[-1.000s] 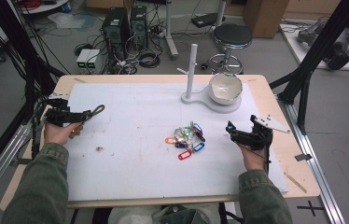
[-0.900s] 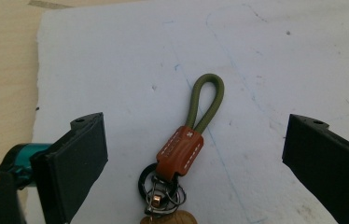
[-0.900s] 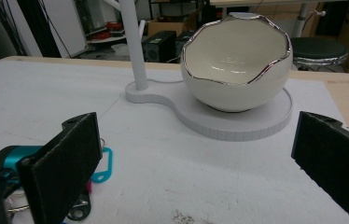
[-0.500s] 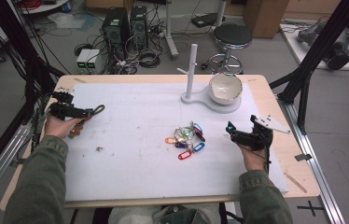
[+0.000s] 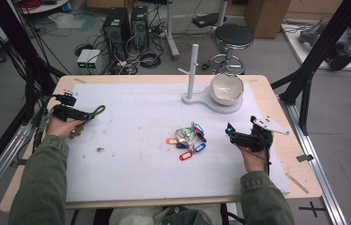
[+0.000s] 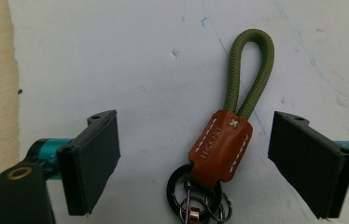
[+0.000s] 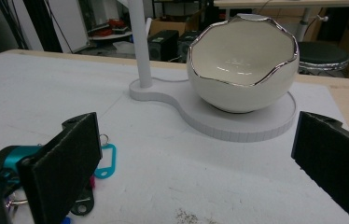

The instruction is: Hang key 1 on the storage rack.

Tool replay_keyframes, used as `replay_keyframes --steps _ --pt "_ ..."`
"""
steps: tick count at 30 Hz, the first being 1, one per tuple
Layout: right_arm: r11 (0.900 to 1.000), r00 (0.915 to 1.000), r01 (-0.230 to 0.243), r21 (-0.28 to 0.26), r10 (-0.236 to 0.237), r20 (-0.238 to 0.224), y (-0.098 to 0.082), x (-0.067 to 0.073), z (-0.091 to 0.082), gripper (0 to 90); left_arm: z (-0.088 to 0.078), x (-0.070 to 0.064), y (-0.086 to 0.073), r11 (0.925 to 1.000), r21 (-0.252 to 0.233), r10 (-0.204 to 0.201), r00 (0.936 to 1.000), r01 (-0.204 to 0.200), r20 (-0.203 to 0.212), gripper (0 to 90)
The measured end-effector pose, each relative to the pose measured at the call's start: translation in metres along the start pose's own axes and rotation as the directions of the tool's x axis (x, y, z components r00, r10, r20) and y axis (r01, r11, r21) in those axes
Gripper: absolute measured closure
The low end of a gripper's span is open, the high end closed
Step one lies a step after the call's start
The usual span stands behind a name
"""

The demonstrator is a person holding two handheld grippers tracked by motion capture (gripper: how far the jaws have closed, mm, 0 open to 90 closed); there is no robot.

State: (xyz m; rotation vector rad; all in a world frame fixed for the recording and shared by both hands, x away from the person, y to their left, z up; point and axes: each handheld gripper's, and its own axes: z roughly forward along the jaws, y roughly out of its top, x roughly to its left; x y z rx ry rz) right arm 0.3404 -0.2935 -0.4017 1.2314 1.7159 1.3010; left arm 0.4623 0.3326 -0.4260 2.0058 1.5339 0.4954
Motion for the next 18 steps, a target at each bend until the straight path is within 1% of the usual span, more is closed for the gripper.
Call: replay_keyframes --steps 1,2,3,4,5,6,7,8,9,10,11,12,15,16,18 --pt "1.0 1.0 0.0 0.001 0.0 0.002 -0.0001 -0.0005 -0.0002 0.6 -0.0001 -0.0004 -0.0003 0.9999 0.006 0.014 0.9999 -0.014 -0.007 23.0" --pt "1.0 1.0 -0.007 0.002 0.007 0.005 0.0 -0.0007 -0.001 0.6 -0.0001 -0.0011 -0.0004 0.9994 0.017 0.03 0.9992 -0.029 -0.025 24.4" --pt "1.0 1.0 -0.003 -0.003 0.003 0.009 0.0001 -0.0017 -0.0014 0.6 0.0005 -0.0015 -0.0008 0.9992 0.024 0.033 0.9989 -0.032 -0.032 25.2" --pt "1.0 0.9999 -0.013 -0.003 0.013 0.011 0.0001 -0.0017 -0.0021 0.6 0.0007 -0.0012 -0.001 0.9992 0.026 0.032 0.999 -0.031 -0.03 26.8" --pt "1.0 0.9999 -0.013 -0.003 0.013 0.011 0.0001 -0.0017 -0.0021 0.6 0.0007 -0.0008 -0.0012 0.9991 0.025 0.034 0.9991 -0.033 -0.026 26.8" --pt "1.0 0.9998 -0.017 -0.002 0.017 0.014 0.0001 -0.0025 -0.0028 0.6 0.0002 -0.0007 -0.0012 0.9992 0.025 0.032 0.9993 -0.031 -0.021 31.1" --pt "1.0 0.9998 -0.017 -0.002 0.017 0.014 0.0001 -0.0025 -0.0028 0.6 -0.0001 -0.0005 -0.0012 0.9994 0.019 0.029 0.9995 -0.029 -0.012 31.1" --pt "1.0 0.9997 -0.013 -0.003 0.014 0.018 -0.0001 -0.0033 -0.0029 0.6 -0.0004 -0.0002 -0.0012 0.9992 0.022 0.032 0.9994 -0.032 -0.007 38.8" --pt "1.0 0.9997 -0.015 -0.003 0.015 0.017 -0.0002 -0.0034 -0.0029 0.6 0.0006 0.0006 -0.0019 0.9989 0.033 0.034 0.9993 -0.035 0.017 43.9" --pt "1.0 0.9997 -0.015 -0.003 0.015 0.017 -0.0002 -0.0034 -0.0029 0.6 0.0006 0.0006 -0.0019 0.9989 0.033 0.034 0.9993 -0.035 0.017 48.0" --pt "1.0 0.9997 -0.017 -0.002 0.017 0.02 -0.0003 -0.0034 -0.0029 0.6 0.0017 0.0001 -0.0027 0.9986 0.038 0.036 0.999 -0.037 0.025 48.0" --pt "1.0 0.9996 -0.015 -0.003 0.015 0.022 -0.0002 -0.0037 -0.0028 0.6 0.0014 -0.0005 -0.0025 0.9982 0.038 0.046 0.9988 -0.047 0.017 51.4" --pt "1.0 0.9996 -0.017 0.002 0.017 0.024 -0.0003 -0.0038 -0.003 0.6 0.0003 0.0006 -0.0021 0.9984 0.038 0.041 0.9992 -0.04 -0.005 61.9" --pt "1.0 0.9995 -0.02 0.003 0.02 0.024 -0.0004 -0.0035 -0.0031 0.6 -0.0002 0.002 -0.0021 0.9985 0.039 0.038 0.9993 -0.037 -0.008 63.7" --pt "1.0 0.9996 -0.017 0.002 0.017 0.023 -0.0003 -0.0039 -0.0031 0.6 -0.0007 0.0043 -0.0023 0.9989 0.036 0.031 0.9995 -0.032 0.002 65.3"
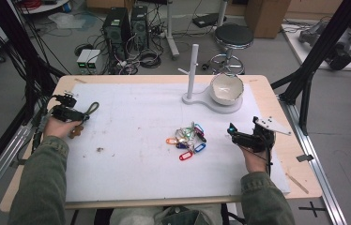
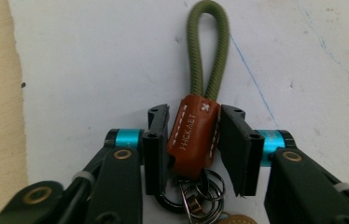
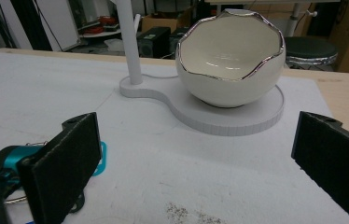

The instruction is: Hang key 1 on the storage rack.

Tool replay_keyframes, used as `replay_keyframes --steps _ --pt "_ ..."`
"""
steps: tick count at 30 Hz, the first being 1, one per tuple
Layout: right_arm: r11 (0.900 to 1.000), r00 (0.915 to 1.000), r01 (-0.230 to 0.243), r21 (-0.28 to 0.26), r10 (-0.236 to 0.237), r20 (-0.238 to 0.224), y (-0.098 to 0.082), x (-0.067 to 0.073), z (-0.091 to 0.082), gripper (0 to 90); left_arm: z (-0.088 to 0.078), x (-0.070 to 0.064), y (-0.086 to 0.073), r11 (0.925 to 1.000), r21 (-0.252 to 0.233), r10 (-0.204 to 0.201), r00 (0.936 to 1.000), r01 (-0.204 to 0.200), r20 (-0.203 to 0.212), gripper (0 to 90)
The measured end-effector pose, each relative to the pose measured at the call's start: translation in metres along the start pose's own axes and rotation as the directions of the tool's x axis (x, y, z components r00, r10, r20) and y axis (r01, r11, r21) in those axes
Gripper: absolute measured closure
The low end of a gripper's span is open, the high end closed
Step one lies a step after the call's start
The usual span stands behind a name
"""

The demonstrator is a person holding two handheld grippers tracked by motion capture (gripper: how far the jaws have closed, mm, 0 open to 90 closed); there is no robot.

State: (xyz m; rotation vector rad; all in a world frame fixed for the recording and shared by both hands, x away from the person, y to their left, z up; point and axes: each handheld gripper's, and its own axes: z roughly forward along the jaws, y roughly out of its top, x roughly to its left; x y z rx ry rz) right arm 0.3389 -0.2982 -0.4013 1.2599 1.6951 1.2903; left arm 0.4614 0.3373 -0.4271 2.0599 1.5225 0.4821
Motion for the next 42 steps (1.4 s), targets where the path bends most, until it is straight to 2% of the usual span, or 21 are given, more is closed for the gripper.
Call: replay_keyframes --steps 2,4,8,14,17,24,29,31,32,36,37,39,42 --pt "1.0 1.0 -0.001 0.001 0.001 -0.001 0.0 0.0 0.0 0.6 -0.001 0.003 0.0 0.9998 0.004 -0.019 0.9996 0.019 0.021 69.9" --pt "1.0 1.0 -0.007 0.003 0.007 -0.003 0.0 0.0 0.0 0.6 -0.002 0.007 -0.001 0.9984 0.003 -0.056 0.9972 0.056 0.049 70.5" --pt "1.0 1.0 -0.007 0.001 0.007 -0.005 0.0 -0.001 0.0 0.6 -0.004 0.009 -0.001 0.9985 0.003 -0.056 0.9974 0.055 0.046 72.8" --pt "1.0 0.9999 -0.015 0.001 0.015 -0.008 0.0 -0.001 0.0 0.6 -0.011 0.008 0.001 0.9975 -0.005 -0.069 0.9953 0.07 0.068 72.9" --pt "0.999 0.9991 -0.037 0.005 0.037 -0.021 0.0 -0.003 0.0 0.6 -0.016 0.006 0.001 0.9975 -0.007 -0.069 0.9956 0.07 0.063 72.8" --pt "0.998 0.998 -0.057 0.014 0.058 -0.024 -0.001 -0.005 0.003 0.6 -0.03 0.003 0.005 0.9928 -0.059 -0.099 0.9918 0.104 0.08 72.7" --pt "0.998 0.9977 -0.061 0.004 0.061 -0.031 0.0 -0.005 0.003 0.6 -0.037 -0.001 0.006 0.9918 -0.079 -0.094 0.9914 0.101 0.091 72.8" --pt "0.996 0.9956 -0.084 0.004 0.084 -0.043 0.0 -0.005 0.004 0.6 -0.041 -0.002 0.007 0.9896 -0.095 -0.099 0.9903 0.109 0.097 72.8" --pt "0.996 0.9951 -0.087 0.001 0.087 -0.045 0.0 -0.005 0.004 0.6 -0.046 -0.004 0.007 0.9861 -0.114 -0.11 0.9891 0.121 0.097 72.8" --pt "0.994 0.9926 -0.111 -0.006 0.11 -0.051 0.0 -0.006 0.005 0.6 -0.056 -0.007 0.008 0.9825 -0.14 -0.109 0.9882 0.123 0.108 72.8" --pt "0.994 0.9922 -0.113 -0.01 0.112 -0.054 0.0 -0.007 0.005 0.6 -0.06 -0.009 0.008 0.9793 -0.154 -0.115 0.9875 0.131 0.108 72.8" --pt "0.993 0.9916 -0.12 -0.013 0.119 -0.051 0.0 -0.007 0.005 0.6 -0.067 -0.011 0.008 0.9772 -0.17 -0.111 0.9888 0.127 0.1 72.8" --pt "0.991 0.9907 -0.133 -0.011 0.133 -0.03 0.0 -0.009 0.005 0.6 -0.078 -0.014 0.008 0.9715 -0.198 -0.11 0.9879 0.13 0.109 72.8"
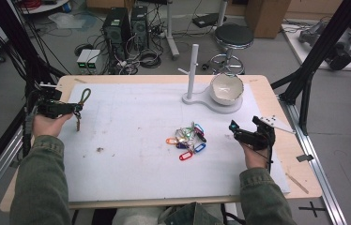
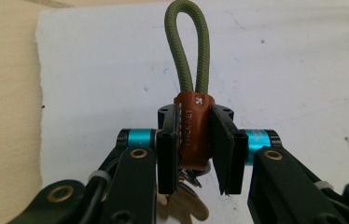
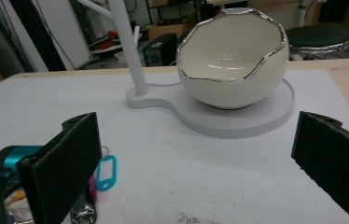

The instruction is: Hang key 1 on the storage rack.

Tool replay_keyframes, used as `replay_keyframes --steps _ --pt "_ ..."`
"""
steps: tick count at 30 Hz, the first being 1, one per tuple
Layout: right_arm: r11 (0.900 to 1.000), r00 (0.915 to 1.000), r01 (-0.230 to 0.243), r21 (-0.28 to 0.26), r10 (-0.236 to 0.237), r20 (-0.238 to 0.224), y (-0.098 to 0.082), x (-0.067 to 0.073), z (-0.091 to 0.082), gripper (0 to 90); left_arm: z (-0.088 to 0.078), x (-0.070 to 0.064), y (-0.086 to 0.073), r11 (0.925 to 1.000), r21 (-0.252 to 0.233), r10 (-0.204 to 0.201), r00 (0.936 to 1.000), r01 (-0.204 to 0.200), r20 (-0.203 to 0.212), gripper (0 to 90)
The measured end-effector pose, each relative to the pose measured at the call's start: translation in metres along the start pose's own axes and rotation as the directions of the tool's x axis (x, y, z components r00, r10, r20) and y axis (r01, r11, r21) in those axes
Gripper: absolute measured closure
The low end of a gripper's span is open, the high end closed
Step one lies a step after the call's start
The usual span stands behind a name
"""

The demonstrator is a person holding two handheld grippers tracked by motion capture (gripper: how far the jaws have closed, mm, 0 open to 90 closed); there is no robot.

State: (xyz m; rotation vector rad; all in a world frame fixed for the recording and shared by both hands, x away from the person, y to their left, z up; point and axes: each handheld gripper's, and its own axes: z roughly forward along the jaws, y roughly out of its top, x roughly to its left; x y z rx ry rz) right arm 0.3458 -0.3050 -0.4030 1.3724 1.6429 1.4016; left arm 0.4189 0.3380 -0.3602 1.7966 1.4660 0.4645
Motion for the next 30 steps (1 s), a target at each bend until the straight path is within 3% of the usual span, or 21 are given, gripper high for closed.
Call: replay_keyframes --steps 6,10,17,26,30 --pt "1.0 0.9999 0.005 0.007 -0.005 0.016 0.0 -0.001 0.003 0.6 -0.013 -0.007 0.003 0.9989 -0.047 -0.005 0.9995 0.006 0.033 72.9" --pt "0.999 0.9991 0.04 0.007 -0.04 0.016 -0.001 0.001 0.002 0.6 -0.021 -0.011 0.007 0.9971 -0.074 -0.015 0.9985 0.019 0.052 72.9" --pt "0.999 0.9993 0.036 0.015 -0.036 0.006 0.0 0.0 -0.001 0.6 -0.03 -0.027 0.023 0.997 -0.075 0.022 0.9977 -0.017 0.064 72.9" --pt "0.998 0.9986 0.042 0.036 -0.041 -0.033 -0.002 0.002 0.004 0.6 -0.029 -0.047 0.044 0.9946 -0.103 0.003 0.9935 0.009 0.114 72.9" --pt "0.998 0.9984 0.044 0.038 -0.042 -0.038 -0.002 0.002 0.003 0.6 -0.023 -0.057 0.054 0.9952 -0.097 0.022 0.9935 -0.011 0.112 72.9"
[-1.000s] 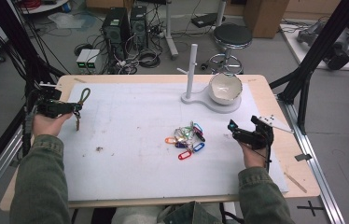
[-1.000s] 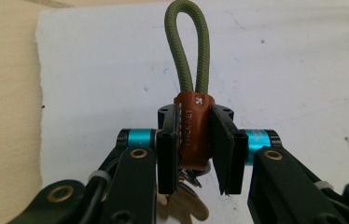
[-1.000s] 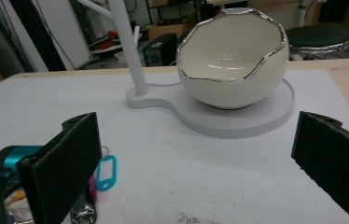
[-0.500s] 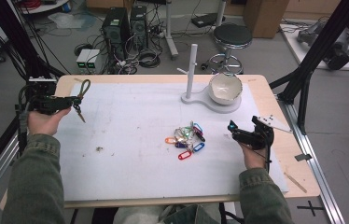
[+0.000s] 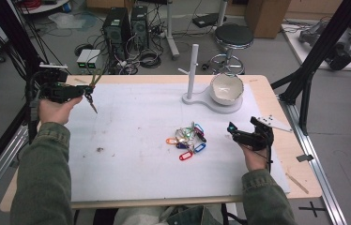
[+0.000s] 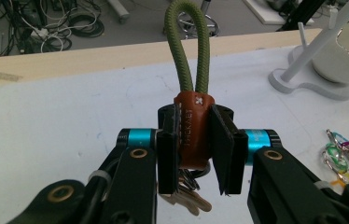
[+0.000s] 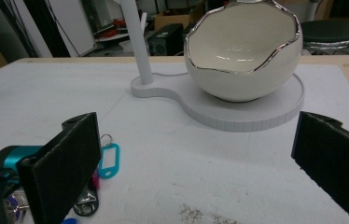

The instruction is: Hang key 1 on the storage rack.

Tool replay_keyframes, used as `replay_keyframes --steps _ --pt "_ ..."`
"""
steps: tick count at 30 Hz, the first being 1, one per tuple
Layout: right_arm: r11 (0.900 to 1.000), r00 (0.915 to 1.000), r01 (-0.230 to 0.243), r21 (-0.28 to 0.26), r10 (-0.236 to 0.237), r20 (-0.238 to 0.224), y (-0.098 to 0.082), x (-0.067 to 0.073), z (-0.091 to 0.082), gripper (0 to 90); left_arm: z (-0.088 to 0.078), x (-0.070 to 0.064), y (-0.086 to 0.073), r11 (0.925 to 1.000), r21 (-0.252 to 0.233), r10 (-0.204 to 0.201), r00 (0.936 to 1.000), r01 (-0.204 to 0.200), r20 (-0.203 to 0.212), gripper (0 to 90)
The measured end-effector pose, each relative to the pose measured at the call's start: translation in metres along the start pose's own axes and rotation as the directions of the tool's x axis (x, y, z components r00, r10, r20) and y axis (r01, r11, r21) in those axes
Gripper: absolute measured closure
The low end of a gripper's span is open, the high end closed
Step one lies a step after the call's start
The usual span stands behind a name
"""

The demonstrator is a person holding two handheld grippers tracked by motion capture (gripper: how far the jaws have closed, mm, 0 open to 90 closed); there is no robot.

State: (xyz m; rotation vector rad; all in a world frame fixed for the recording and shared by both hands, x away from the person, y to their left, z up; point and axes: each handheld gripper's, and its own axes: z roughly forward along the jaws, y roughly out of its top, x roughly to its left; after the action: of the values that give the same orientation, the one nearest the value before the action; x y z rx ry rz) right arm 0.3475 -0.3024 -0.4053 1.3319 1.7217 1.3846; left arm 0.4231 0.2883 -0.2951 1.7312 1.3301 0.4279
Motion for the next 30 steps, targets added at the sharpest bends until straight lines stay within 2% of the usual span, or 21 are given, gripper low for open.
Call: replay_keyframes --steps 7,12,23,30 --pt "1.0 0.9999 0.012 0.015 -0.012 0.004 0.0 0.0 0.0 0.6 0.016 -0.013 0.013 1.0 -0.004 0.008 0.9995 -0.008 0.029 72.9" --pt "1.0 0.9997 0.011 0.015 -0.012 0.022 -0.001 -0.002 -0.003 0.6 0.028 -0.023 0.022 0.9995 0.006 0.03 0.9984 -0.03 0.049 72.9" --pt "0.999 0.9977 -0.041 0.011 0.041 0.054 -0.004 -0.015 -0.011 0.6 0.049 -0.041 0.036 0.9974 0.012 0.07 0.9938 -0.072 0.086 72.8" --pt "0.999 0.9979 -0.033 0.013 0.032 0.056 -0.005 -0.016 -0.012 0.6 0.056 -0.051 0.041 0.9954 0.018 0.092 0.9908 -0.094 0.099 72.9"
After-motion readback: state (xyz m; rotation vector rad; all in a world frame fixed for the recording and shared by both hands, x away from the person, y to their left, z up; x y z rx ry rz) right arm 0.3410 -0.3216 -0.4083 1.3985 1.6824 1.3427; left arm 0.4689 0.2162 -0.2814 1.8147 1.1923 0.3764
